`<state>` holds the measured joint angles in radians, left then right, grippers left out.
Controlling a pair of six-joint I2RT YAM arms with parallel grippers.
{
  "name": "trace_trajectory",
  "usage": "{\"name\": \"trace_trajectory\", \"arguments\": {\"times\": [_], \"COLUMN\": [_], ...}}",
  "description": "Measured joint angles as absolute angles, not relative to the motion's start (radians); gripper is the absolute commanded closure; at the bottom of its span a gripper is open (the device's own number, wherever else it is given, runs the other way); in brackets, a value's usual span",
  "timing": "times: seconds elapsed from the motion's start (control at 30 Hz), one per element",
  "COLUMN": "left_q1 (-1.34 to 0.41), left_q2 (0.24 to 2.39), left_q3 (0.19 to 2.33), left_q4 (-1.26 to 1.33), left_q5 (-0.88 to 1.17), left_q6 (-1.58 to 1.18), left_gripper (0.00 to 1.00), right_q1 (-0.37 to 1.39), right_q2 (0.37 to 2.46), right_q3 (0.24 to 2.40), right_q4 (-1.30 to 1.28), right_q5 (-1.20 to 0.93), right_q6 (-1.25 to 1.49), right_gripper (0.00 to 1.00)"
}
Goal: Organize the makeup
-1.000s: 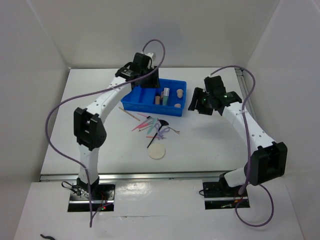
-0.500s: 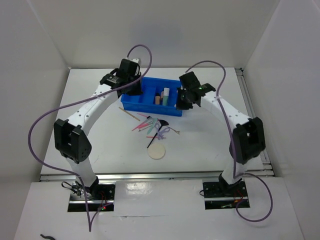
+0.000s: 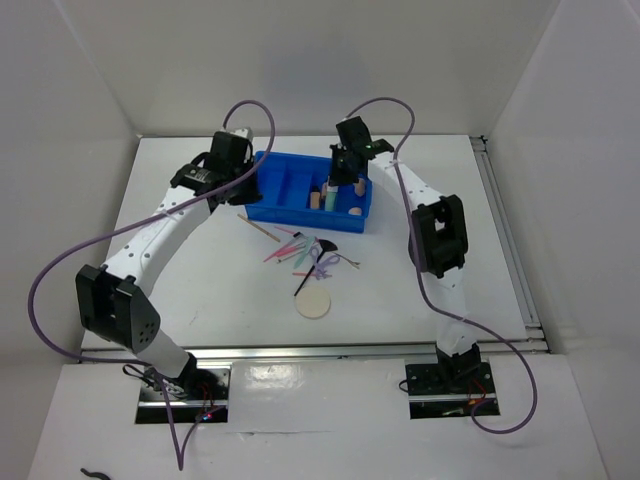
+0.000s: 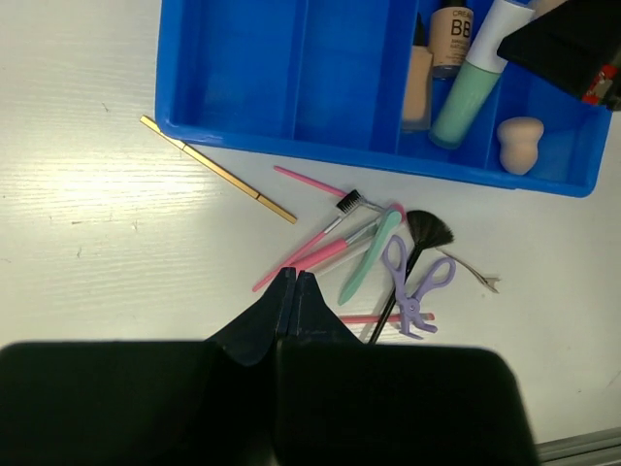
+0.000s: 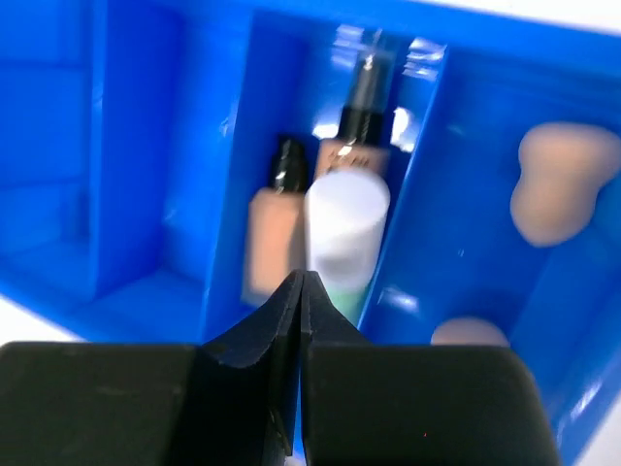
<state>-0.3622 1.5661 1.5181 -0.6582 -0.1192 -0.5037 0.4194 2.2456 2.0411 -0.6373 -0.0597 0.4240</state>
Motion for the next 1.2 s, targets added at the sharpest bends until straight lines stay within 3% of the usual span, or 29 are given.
{"name": "trace_trajectory", "arguments": {"times": [0.2,0.47,0.63,0.67,0.7,0.8,0.9,1.0,1.2], "left_q1": [-0.342,-0.334,-0.334,-0.334,-0.334,-0.332,-0.323,-0.306,-0.284], "left_q2": [1.566,1.566,1.563,1.560,1.555,1.533,1.502,1.462,1.404], "left_q3": [1.509,1.496,1.496,1.495,1.492,1.480,1.463,1.438,1.401], "left_q4": [-0.659,-0.658,-0.657,-0.656,-0.653,-0.653,-0.654,-0.654,-0.653], "left_q5": [-0.119,-0.118,-0.115,-0.115,-0.115,-0.118,-0.126,-0.135,-0.136], "left_q6": [-0.502,-0.500,-0.500,-0.500,-0.500,-0.500,-0.500,-0.502,-0.506], "left_gripper": [1.00,1.00,1.00,1.00,1.00,0.95,0.91,0.89,0.88], "right_q1": [0.403,0.401,0.408,0.410,0.412,0.432,0.484,0.572,0.784], "right_q2": [2.369,2.379,2.333,2.299,2.257,2.082,1.875,1.689,1.585], "right_q3": [2.170,2.206,2.175,2.141,2.099,1.930,1.732,1.542,1.309], "right_q4": [-0.647,-0.648,-0.651,-0.646,-0.647,-0.648,-0.644,-0.644,-0.667], "right_q5": [-0.068,-0.083,-0.068,-0.058,-0.049,-0.014,0.012,0.024,0.012], "right_q6": [0.424,0.420,0.403,0.399,0.401,0.392,0.397,0.421,0.460], "right_gripper": [0.94,0.90,0.73,0.58,0.51,0.34,0.27,0.11,0.11]}}
